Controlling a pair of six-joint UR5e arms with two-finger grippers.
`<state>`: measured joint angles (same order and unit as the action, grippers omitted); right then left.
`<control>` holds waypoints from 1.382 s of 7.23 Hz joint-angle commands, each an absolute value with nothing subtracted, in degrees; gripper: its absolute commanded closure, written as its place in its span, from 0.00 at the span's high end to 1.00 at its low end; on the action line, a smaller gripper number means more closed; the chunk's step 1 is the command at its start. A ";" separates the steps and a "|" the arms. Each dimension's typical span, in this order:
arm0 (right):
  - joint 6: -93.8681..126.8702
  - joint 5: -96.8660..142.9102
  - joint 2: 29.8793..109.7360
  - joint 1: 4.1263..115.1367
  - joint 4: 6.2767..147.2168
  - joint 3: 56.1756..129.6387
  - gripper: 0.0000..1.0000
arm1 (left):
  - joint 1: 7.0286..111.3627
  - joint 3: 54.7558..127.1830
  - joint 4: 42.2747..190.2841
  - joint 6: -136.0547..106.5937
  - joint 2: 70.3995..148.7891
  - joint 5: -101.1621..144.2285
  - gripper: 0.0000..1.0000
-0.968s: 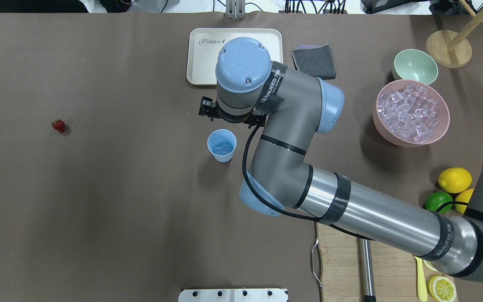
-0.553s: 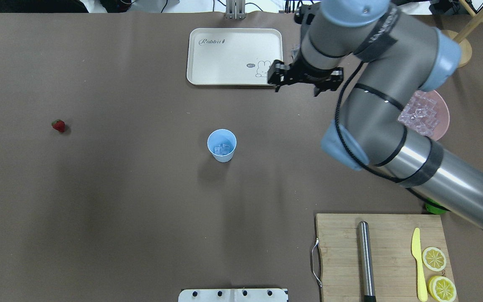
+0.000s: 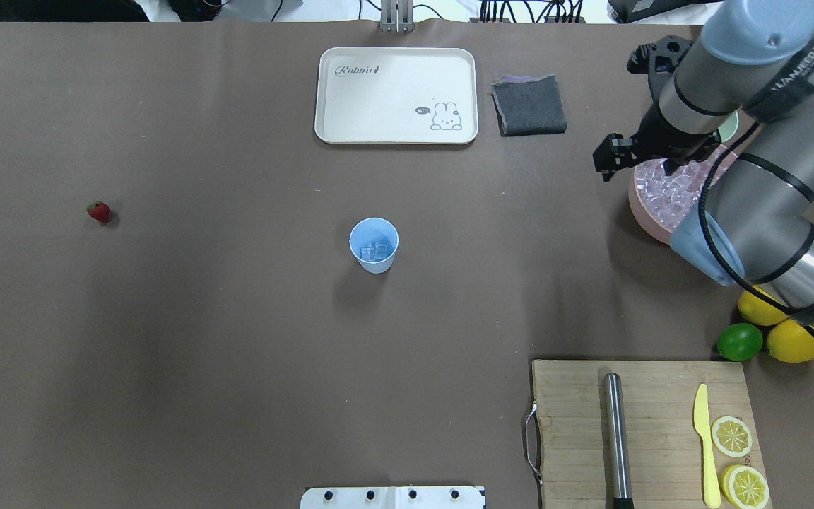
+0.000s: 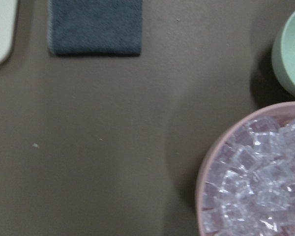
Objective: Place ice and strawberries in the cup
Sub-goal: 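Move the right gripper back over the pink ice bowl, then lower the right gripper into the ice and grasp another cube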
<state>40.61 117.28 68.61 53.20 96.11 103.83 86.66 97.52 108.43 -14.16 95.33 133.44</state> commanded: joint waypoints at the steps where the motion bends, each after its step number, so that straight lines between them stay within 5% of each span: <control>1: 28.44 116.90 77.31 55.63 96.06 104.59 0.96 | 86.66 97.56 108.46 -14.15 95.27 133.42 0.98; 10: 22.25 115.40 75.14 54.75 94.32 97.56 0.91 | 86.57 97.30 108.46 -13.98 95.36 133.15 0.98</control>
